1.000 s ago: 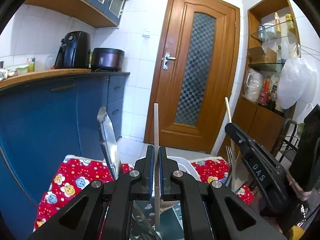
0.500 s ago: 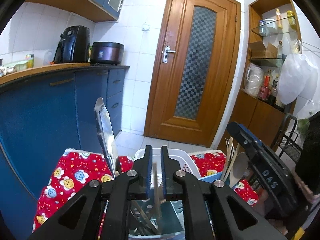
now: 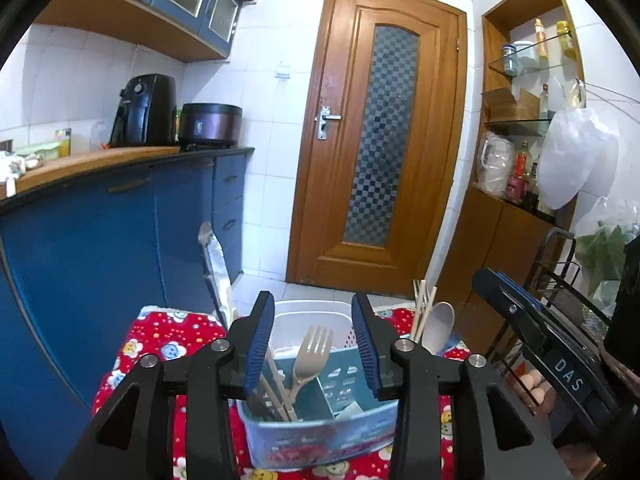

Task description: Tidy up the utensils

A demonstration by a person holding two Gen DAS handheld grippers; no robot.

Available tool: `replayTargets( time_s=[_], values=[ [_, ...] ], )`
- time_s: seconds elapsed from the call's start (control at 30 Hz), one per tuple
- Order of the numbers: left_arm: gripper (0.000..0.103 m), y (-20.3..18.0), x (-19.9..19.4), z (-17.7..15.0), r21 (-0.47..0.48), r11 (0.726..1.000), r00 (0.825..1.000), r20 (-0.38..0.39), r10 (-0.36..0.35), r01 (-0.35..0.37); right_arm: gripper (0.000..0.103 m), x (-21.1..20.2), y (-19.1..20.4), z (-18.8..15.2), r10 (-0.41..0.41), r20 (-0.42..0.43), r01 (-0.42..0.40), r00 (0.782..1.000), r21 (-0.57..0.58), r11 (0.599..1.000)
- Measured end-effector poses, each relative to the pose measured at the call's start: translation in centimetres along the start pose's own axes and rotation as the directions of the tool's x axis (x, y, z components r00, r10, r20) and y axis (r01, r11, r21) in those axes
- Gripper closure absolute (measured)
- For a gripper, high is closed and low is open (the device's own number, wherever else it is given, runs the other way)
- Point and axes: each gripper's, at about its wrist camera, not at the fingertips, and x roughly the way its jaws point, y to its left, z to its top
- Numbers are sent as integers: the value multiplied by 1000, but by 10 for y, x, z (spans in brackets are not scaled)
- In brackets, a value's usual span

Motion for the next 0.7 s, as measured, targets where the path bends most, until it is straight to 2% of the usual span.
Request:
replayTargets(
  time_s=[0.33, 0.57, 0.7],
  values=[
    [53, -1, -40, -20, 1, 999, 999, -20, 47, -47, 47, -46, 1, -14, 16, -67, -13, 998, 48, 999],
    [40, 4, -69, -42, -17, 998, 997, -33, 67, -67, 35, -74, 10, -29, 2, -112, 1, 994, 34, 999],
    [38, 7, -81, -56, -30, 996, 995, -51, 80, -82, 30, -88, 15, -39, 0, -135, 3, 991, 27, 1000]
  ],
)
